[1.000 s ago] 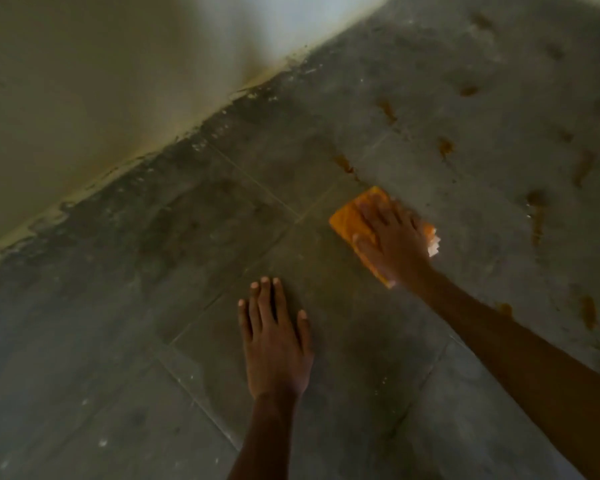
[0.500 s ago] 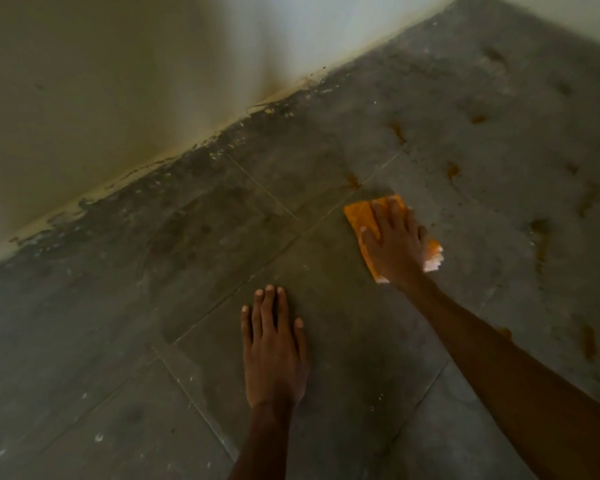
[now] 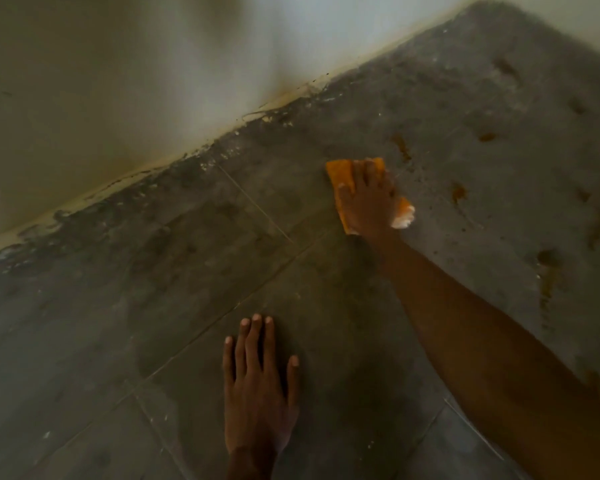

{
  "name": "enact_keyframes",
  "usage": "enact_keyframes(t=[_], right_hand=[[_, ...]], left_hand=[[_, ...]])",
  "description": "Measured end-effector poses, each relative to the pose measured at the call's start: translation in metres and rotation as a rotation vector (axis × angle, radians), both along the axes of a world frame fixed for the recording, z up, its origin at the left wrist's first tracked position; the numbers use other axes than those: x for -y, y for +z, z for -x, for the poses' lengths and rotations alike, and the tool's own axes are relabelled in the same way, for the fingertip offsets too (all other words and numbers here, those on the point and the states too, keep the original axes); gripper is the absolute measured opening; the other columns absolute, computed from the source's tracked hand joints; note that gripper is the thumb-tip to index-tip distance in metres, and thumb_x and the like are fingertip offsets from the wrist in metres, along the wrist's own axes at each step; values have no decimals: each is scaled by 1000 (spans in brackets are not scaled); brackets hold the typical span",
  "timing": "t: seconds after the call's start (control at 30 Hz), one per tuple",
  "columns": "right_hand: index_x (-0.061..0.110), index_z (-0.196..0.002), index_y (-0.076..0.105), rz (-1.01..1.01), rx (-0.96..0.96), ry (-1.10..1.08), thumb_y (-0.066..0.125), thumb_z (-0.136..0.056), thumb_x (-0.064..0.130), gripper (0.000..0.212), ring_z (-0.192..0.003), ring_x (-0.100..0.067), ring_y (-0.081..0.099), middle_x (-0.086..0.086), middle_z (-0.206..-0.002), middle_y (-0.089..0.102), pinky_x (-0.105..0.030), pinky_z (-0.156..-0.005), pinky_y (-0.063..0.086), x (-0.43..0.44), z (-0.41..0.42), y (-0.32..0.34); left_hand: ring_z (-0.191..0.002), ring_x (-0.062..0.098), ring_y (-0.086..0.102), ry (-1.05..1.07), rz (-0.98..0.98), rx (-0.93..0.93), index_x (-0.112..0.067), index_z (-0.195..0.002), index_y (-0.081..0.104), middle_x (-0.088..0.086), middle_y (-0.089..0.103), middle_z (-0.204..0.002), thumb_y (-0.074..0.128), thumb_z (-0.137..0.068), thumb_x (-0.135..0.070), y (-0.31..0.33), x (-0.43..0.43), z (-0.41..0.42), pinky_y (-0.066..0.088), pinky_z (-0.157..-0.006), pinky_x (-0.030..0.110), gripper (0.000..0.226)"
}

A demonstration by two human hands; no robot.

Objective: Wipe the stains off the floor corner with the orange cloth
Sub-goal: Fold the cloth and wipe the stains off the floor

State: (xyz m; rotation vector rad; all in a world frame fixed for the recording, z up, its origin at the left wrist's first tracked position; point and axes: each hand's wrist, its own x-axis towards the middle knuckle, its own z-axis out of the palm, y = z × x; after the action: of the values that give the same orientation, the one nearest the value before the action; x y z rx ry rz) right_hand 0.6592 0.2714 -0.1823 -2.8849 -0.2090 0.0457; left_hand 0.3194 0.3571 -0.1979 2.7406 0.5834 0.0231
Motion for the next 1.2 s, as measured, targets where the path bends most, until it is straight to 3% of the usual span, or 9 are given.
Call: enact_keyframes(t=[0.1,0.23,0.33,0.43,0.57,0.7,0.83,1.0,1.2], right_hand=[[32,-157,26,32,36,361,33,-100,53,60,-152,-35,19,-1,-166,25,-56,-119,19,-40,54,-3],[40,-155,26,48,48,671,35,-97,55,61,-149,-25,28,10,-164,28,-46,-109,32,31,164,-8],[30,-155,32,62,101,407,28,-97,54,63,-146,-37,33,-4,-162,34,-54,-114,33,79,119,-11],[28,-158,24,27,-34,-16,24,-100,53,63,-149,-41,21,-9,-166,22,-60,-119,19,59,57,3],[33,-155,31,93,63,338,25,-94,55,65,-146,-40,31,-2,-163,32,-59,-110,32,24,140,-7],[41,-157,19,170,104,681,31,-99,59,63,-146,-26,35,10,-166,23,-41,-99,37,134,276,-10],[38,-152,35,241,155,620,25,-99,59,58,-136,-32,49,4,-160,38,-41,-99,40,248,268,-2],[26,-147,48,114,133,6,28,-101,52,57,-130,-39,51,-5,-153,48,-55,-102,42,204,258,-25],[40,-151,38,-43,123,361,39,-97,52,55,-141,-27,43,12,-160,36,-44,-98,37,250,415,-15]], left_hand=[[-149,21,19,-9,8,-11,-13,-149,33,6,31,-157,39,-94,-45,0,0,1,16,-121,45,64],[-149,20,19,-4,5,-4,-12,-150,32,7,32,-156,38,-96,-45,7,1,1,15,-121,45,64],[-150,19,15,1,4,13,-13,-151,28,6,28,-158,35,-97,-47,8,0,1,12,-122,43,64],[-151,18,11,-1,4,42,-14,-153,24,5,25,-159,31,-98,-49,6,1,2,9,-123,41,65],[-150,19,14,-28,-3,91,-14,-152,26,7,27,-158,33,-99,-42,1,0,6,11,-123,43,60],[-150,19,15,-30,-33,113,-13,-152,26,8,27,-158,32,-99,-36,-3,-1,7,13,-123,44,57],[-149,20,19,-21,-41,142,-13,-150,29,8,30,-157,35,-99,-36,-3,3,6,13,-123,43,56],[-146,26,24,-48,-30,196,-9,-146,37,14,34,-154,32,-97,-25,-11,0,8,13,-122,45,52],[-143,35,27,23,17,195,-2,-144,38,21,33,-153,39,-97,-15,-14,19,5,13,-120,51,49]])
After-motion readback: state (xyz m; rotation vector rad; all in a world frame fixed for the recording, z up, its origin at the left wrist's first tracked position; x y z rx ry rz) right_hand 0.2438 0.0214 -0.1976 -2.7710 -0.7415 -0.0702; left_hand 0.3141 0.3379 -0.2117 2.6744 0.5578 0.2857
